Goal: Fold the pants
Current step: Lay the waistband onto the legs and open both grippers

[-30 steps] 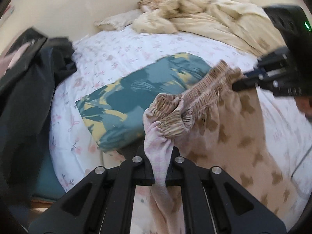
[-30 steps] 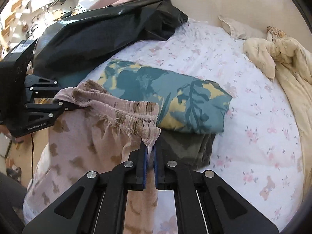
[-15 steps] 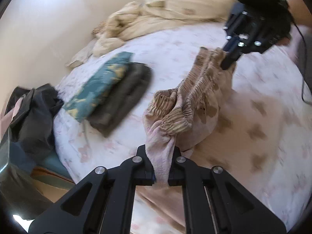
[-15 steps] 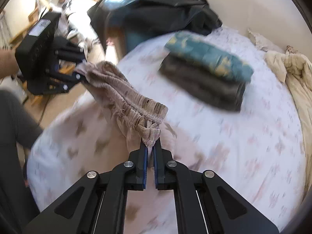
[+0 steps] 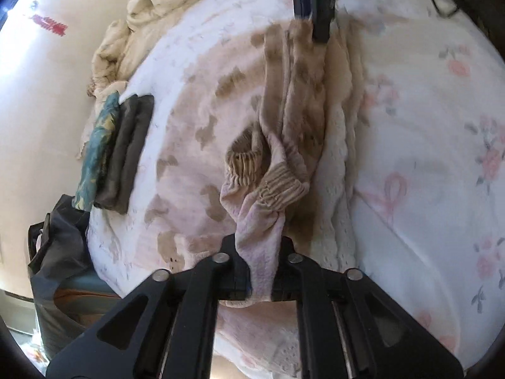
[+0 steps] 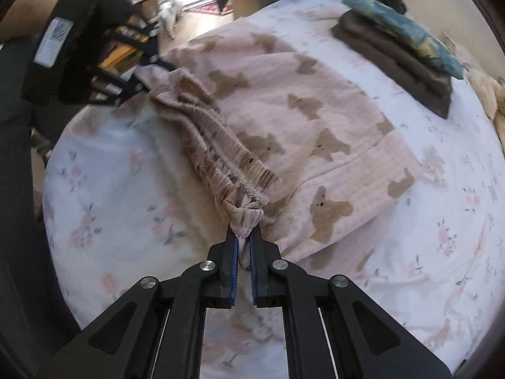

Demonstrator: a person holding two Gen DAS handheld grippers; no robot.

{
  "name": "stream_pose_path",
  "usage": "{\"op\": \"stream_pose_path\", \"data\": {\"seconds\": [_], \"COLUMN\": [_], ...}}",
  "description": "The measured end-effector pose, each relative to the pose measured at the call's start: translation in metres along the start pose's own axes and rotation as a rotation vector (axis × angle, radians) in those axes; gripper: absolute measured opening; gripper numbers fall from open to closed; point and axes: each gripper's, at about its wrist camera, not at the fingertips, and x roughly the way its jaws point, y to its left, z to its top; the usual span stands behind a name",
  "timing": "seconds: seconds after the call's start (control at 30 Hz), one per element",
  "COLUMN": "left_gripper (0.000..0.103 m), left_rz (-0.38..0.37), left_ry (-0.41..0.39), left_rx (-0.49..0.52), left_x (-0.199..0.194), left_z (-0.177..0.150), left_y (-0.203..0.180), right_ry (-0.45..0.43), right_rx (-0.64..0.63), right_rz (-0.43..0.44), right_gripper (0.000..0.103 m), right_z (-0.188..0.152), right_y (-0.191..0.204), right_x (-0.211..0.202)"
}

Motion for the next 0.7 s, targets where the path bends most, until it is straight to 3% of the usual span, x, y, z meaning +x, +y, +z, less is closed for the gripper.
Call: {"op": "stream_pose_path", "data": {"seconds": [0.03,0.1,0.17,0.3,0.37,0.4,0.43,0.5,0.6,0.7], "left_gripper": [0.044,0.062,0.065,0.065,0.065,0.065,0.065,0.065,0.065,0.066], "left_rz": [-0.013,-0.061,-0.148,-0.262,-0.309,-0.327,-0.332,-0.356,-0.396,-0.336], "left_ry": [0.037,0.105,0.103,0.096,0.076,0.074,0.084,0.092,0.175,0.271], "left_rx": [-0.011,-0.063,-0.13,-0.382,-0.606,-0.711,-0.765,-0.887,-0.882,-0.761], "left_x": [0.003,0.004,-0.006,-0.021,-0.023,-0.02,-0.018,-0.005,0.018,0.036], "left_z": [-0.001,-0.006,-0.016,-0.033,-0.034,-0.03,-0.026,-0.01,0.01,0.017], "left_y": [0.001,0.007,0.021,0.061,0.089,0.1,0.103,0.108,0.082,0.059], "right_ry": [0.013,0.021,0.028,-0.053,-0.121,-0.134,-0.14,-0.131,-0.059,0.038], "right_rx": [0.01,-0.011,-0.005,0.169,0.262,0.29,0.333,0.362,0.342,0.294], "right_rz": [0.009,0.023,0.002,0.033,0.052,0.045,0.044,0.053,0.03,0.028], "right_gripper": [0.013,0.022,0.037,0.037,0.035,0.033,0.025,0.023,0.022,0.022], "right_z": [-0.002,-0.005,-0.011,-0.016,-0.01,-0.006,0.0,0.015,0.026,0.022], "right_y": [0.001,0.005,0.002,-0.03,-0.044,-0.048,-0.05,-0.042,-0.022,-0.006], "right_x": [-0.001,-0.008,-0.018,-0.047,-0.058,-0.058,-0.054,-0.038,-0.007,0.015]}}
